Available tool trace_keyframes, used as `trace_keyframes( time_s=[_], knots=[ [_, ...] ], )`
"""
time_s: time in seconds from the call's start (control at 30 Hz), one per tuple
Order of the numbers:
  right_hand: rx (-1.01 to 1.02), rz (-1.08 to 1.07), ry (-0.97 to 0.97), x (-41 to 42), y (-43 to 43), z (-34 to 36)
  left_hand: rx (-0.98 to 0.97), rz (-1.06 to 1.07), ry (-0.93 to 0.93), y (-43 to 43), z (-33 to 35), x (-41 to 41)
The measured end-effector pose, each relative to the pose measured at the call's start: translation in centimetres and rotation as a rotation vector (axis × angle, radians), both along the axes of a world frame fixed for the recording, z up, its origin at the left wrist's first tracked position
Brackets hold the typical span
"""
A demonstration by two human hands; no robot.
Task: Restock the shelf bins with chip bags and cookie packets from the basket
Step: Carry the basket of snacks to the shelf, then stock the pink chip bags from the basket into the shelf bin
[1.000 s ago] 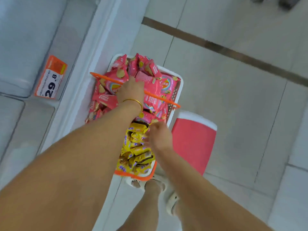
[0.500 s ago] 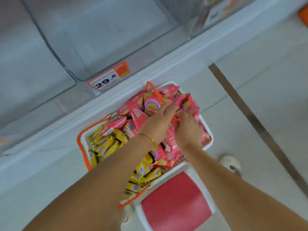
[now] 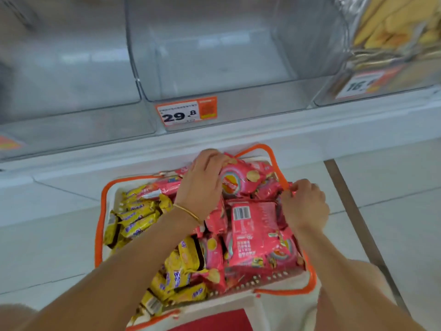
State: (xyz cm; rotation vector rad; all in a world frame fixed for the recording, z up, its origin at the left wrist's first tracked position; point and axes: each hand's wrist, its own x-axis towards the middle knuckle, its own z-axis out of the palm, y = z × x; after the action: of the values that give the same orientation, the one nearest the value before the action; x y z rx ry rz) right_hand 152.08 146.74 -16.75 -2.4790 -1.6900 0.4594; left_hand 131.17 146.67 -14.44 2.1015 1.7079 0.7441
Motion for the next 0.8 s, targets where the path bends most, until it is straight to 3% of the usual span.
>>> trace_keyframes(
  time_s=[0.13,0.37,0.43,0.53,0.67,0.8],
  knots=[
    [0.161,0.036,-0.068,-1.8,3.3,-0.1,0.145,-0.074,0.01,1.9,-0.3,-0.9],
    [0.503,0.184,0.252,-6.4,6.9,0.9,0.293,-0.067,-0.008,2.7,-1.4,-3.2],
    [0.491,0.226,0.302,-7.4,5.4,2.0,0.328,-0.058,-0.01,1.2,-0.6,-4.3],
    [0.666,0.347,0.333,-9.3,4.8,4.8,0.481,0.014,0.059,0.1,1.7,-7.1],
    [0.904,0.565,0.201,-13.7,5.0,9.3,0.604,0.246,0.14,-0.3,5.0,-11.3],
    [0.937,0.698,-0.035,-17.0,5.7,10.2,0.589,0.438,0.346,-0.9,6.4,-14.3]
  ],
)
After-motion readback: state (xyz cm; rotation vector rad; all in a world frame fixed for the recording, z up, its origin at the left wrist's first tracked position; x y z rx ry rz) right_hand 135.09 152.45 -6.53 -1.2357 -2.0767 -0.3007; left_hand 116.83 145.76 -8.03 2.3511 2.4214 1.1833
